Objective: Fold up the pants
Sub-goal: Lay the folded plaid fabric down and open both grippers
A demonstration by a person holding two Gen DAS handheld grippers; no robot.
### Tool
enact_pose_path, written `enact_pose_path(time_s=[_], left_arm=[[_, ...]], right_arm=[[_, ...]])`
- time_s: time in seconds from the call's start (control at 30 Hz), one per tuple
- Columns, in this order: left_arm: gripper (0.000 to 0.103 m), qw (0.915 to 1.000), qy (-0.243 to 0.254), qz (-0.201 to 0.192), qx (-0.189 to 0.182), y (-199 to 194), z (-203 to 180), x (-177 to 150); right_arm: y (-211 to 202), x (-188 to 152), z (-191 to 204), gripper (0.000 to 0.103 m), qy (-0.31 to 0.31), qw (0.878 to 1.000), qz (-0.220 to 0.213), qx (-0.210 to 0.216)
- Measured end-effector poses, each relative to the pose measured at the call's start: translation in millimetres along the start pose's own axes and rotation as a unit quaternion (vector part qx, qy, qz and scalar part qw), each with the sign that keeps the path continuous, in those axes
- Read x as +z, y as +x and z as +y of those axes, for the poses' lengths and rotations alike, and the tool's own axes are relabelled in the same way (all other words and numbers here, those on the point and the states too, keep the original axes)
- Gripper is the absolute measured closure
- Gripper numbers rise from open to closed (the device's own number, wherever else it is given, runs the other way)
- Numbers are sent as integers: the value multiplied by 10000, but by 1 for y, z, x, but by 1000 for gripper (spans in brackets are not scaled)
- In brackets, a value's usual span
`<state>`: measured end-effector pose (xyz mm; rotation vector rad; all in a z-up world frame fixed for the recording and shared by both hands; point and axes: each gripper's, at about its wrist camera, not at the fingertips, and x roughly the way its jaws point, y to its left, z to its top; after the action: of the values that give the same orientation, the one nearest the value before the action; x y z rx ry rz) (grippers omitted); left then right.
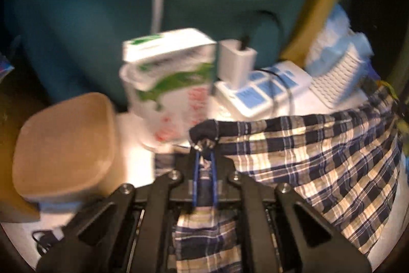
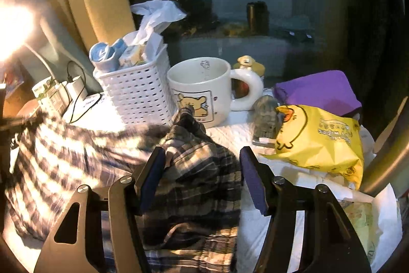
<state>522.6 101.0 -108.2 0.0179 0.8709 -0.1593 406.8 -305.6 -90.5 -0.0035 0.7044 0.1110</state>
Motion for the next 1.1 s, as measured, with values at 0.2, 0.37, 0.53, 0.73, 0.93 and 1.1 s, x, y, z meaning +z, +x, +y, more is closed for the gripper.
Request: enact_pose_path(time_s=[0.2,0.37,0.53,0.73,0.93,1.1], left_arm=[[61,9997,-83,239,50,11,22,0],[41,9980,-602,-112,-182,-32,50,-2],[29,9994,-224,-115,-236,-65,24,-15],[28,9981,-97,-243,-563,-102,-31,-42],[28,9907,228,99,-1341,-129,-120,-112],[28,9890,540,452,-1302,-140,-160,-159]], right_arm=[[-1,-4,6,39,-114,9999,82,-93],[-16,-9,2,31,-87,9999,76,-127],[-39,-15,-2,31,-8,9998,-13,-208],[-78,-21,-11,31,234,9993,-219,-211],[-69,-52,-13,31,463,9984,300,80],[-55,-76,-19,31,795,9947,637,109]])
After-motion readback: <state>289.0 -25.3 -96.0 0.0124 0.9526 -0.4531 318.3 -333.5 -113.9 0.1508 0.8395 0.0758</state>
